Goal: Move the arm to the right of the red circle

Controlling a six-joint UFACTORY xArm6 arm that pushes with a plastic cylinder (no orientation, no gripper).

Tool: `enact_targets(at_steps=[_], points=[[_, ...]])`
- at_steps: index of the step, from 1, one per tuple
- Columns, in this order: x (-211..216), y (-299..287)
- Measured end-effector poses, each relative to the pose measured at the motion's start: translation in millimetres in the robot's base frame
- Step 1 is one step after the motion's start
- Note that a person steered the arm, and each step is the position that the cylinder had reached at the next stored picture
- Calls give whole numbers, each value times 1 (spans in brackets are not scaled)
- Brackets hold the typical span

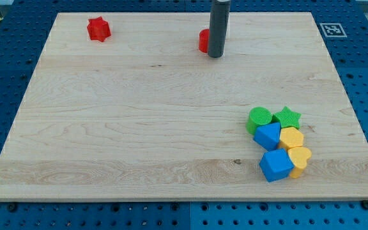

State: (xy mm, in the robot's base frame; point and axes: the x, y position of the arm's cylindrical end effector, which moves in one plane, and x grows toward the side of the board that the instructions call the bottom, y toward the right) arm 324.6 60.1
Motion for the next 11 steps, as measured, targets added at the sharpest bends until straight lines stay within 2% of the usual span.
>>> enact_targets(at_steps=[3,4,5,7,11], points=[[-10,3],[-28,-35],[-39,-27],[-39,35],[-40,55]])
